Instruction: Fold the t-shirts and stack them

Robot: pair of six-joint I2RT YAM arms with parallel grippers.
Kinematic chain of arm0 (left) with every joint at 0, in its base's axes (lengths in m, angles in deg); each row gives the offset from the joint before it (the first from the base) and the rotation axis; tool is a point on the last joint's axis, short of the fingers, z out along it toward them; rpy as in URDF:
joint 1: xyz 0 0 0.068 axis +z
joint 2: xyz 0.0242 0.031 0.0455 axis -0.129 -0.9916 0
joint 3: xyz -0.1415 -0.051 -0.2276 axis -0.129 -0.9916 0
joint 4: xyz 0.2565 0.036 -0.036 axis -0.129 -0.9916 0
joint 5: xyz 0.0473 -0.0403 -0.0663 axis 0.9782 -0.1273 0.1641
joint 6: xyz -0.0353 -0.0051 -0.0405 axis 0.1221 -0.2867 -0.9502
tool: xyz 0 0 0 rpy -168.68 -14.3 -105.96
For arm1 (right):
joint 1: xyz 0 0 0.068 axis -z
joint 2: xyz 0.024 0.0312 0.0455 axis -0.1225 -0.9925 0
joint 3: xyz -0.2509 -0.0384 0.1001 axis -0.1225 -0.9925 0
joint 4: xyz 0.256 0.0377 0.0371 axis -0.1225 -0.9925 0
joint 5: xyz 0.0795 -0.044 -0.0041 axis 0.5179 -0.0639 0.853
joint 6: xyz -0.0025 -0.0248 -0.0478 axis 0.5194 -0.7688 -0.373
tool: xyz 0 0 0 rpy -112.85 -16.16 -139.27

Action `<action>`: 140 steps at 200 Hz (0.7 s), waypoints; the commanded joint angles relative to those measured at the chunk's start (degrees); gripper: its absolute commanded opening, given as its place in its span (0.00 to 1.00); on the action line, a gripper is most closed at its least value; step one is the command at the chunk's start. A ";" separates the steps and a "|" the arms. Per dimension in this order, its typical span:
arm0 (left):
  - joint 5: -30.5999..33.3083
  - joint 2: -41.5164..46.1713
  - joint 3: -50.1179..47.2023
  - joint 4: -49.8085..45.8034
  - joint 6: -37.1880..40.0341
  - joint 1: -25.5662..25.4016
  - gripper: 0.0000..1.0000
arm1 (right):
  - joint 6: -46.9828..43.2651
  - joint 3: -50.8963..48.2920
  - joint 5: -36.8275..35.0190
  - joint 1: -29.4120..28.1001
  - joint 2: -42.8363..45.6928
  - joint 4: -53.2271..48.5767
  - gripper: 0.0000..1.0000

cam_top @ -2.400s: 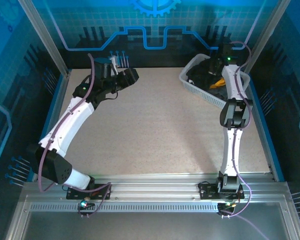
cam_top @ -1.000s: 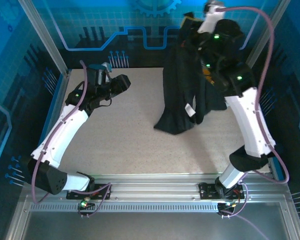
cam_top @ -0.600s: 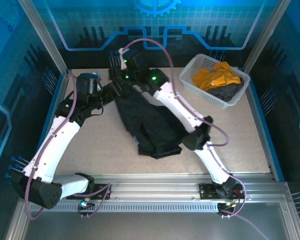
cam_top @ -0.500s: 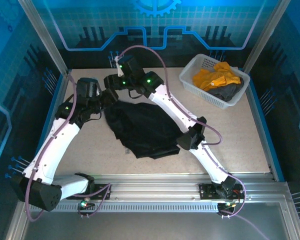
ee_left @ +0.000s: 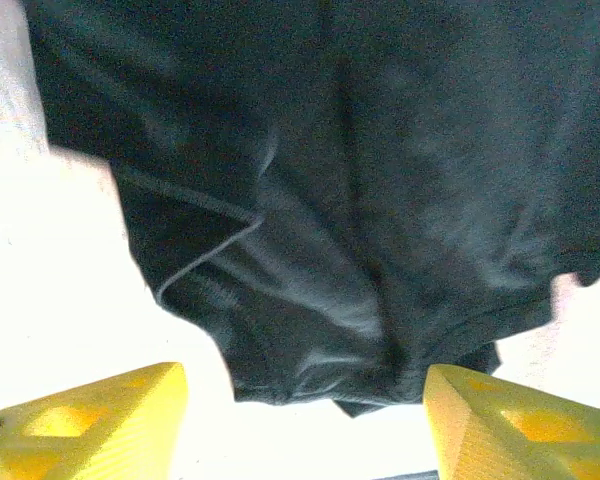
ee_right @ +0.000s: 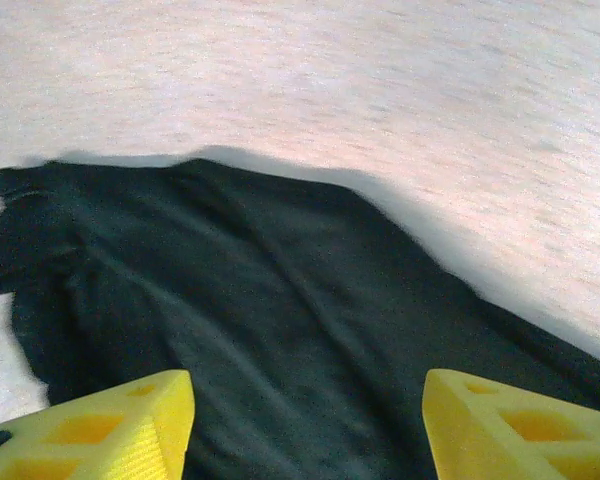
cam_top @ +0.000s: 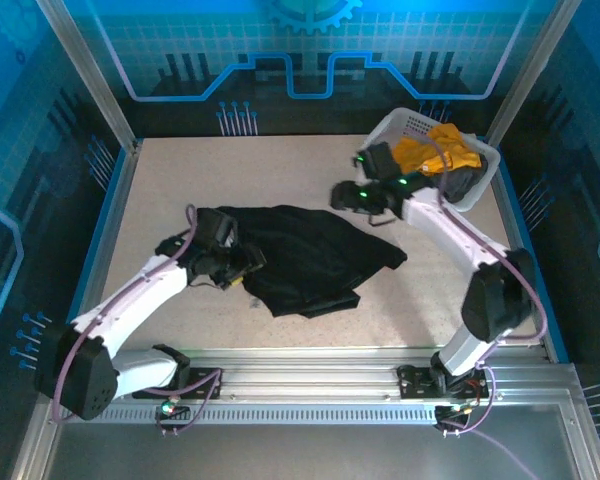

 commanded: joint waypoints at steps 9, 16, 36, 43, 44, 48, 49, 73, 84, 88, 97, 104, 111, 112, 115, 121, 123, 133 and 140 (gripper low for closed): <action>-3.43 -7.42 -3.08 9.04 -11.21 -4.47 0.67 | -3.55 -10.47 2.17 5.33 4.04 -0.59 0.64; -3.31 -9.76 -3.12 9.74 -12.20 -5.08 0.66 | -4.34 -12.22 2.70 6.49 4.09 -0.59 0.65; -1.90 -14.55 -4.07 12.90 -14.29 -5.87 0.58 | -5.55 -14.89 3.89 7.51 2.23 0.19 0.67; -1.44 -15.89 -4.37 14.28 -15.12 -5.82 0.54 | -5.58 -14.98 4.26 7.30 0.98 0.31 0.66; -1.35 -16.00 -4.41 14.52 -15.21 -5.82 0.53 | -5.59 -14.94 4.34 7.23 0.76 0.26 0.66; -1.07 -16.62 -4.51 15.36 -15.47 -5.83 0.49 | -5.52 -14.83 4.24 6.91 0.05 0.14 0.65; -0.99 -16.76 -4.48 15.59 -15.52 -5.83 0.47 | -5.47 -14.73 4.23 6.86 -0.06 0.13 0.65; 1.08 -20.22 -2.66 17.33 -15.92 -5.82 0.25 | -5.71 -14.27 3.55 2.22 -1.75 0.38 0.61; 2.27 -20.98 -1.80 16.59 -15.99 -5.79 0.14 | -6.47 -14.40 2.43 -1.10 -1.66 0.48 0.60; 2.73 -21.11 -1.68 15.91 -16.04 -5.75 0.10 | -6.63 -14.47 2.11 -2.17 -1.66 0.34 0.59; 3.79 -20.90 -1.53 14.70 -16.16 -5.74 0.00 | -6.42 -14.98 2.23 -3.98 -1.99 0.28 0.59; 4.47 -20.40 -1.82 14.13 -16.13 -5.65 0.00 | -5.95 -15.74 2.89 -4.89 -2.39 0.41 0.59; 4.94 -19.69 -2.13 13.62 -16.05 -5.53 0.00 | -5.49 -16.42 3.62 -5.83 -3.00 0.70 0.58; 5.04 -19.62 -2.19 13.58 -16.07 -5.50 0.00 | -5.41 -16.49 3.70 -5.93 -3.12 0.68 0.58; 5.19 -19.15 -2.35 13.28 -16.01 -5.48 0.00 | -5.28 -16.72 3.82 -6.28 -3.46 0.66 0.58; 5.46 -18.34 -2.66 12.98 -15.92 -5.35 0.00 | -5.19 -16.98 3.88 -7.09 -4.26 0.62 0.58; 5.56 -17.97 -2.81 12.93 -15.91 -5.23 0.00 | -5.21 -16.98 3.84 -7.36 -4.49 0.58 0.59; 5.93 -16.47 -3.27 12.51 -15.53 -5.00 0.00 | -5.08 -16.91 3.64 -8.26 -6.03 0.16 0.58; 6.10 -15.61 -3.40 11.98 -15.18 -4.76 0.00 | -4.94 -16.68 3.53 -8.43 -7.10 -0.20 0.56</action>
